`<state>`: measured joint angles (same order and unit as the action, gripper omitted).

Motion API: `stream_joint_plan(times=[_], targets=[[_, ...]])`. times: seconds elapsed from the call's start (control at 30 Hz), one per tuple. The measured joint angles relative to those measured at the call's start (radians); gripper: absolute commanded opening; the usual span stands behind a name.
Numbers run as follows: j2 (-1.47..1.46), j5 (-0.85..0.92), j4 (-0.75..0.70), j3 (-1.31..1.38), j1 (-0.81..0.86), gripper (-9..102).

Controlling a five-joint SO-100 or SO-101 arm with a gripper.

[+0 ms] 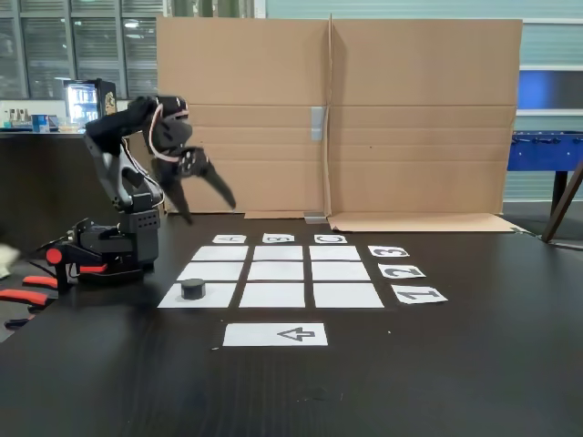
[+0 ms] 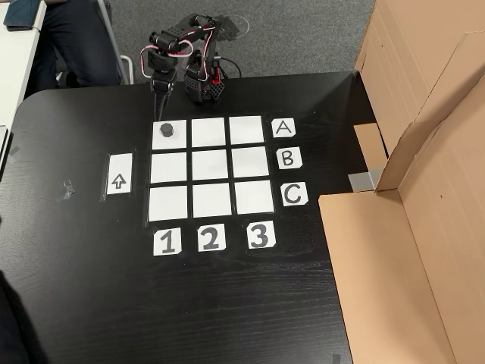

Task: Pick up a new token and place it in the grid on square A1.

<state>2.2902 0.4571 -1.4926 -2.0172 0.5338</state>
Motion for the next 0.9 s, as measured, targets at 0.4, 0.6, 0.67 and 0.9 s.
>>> stream_joint_plan(times=[0.4,0.6,0.67,0.9], targets=[[0.025,-0.215,0.061,0.222,-0.072,36],[0.025,-0.261,0.129,0.23,-0.215,36],[0.026,-0.278,0.137,0.23,-0.288,36],[0.08,-0.314,0.135,0.202,-0.552,36]])
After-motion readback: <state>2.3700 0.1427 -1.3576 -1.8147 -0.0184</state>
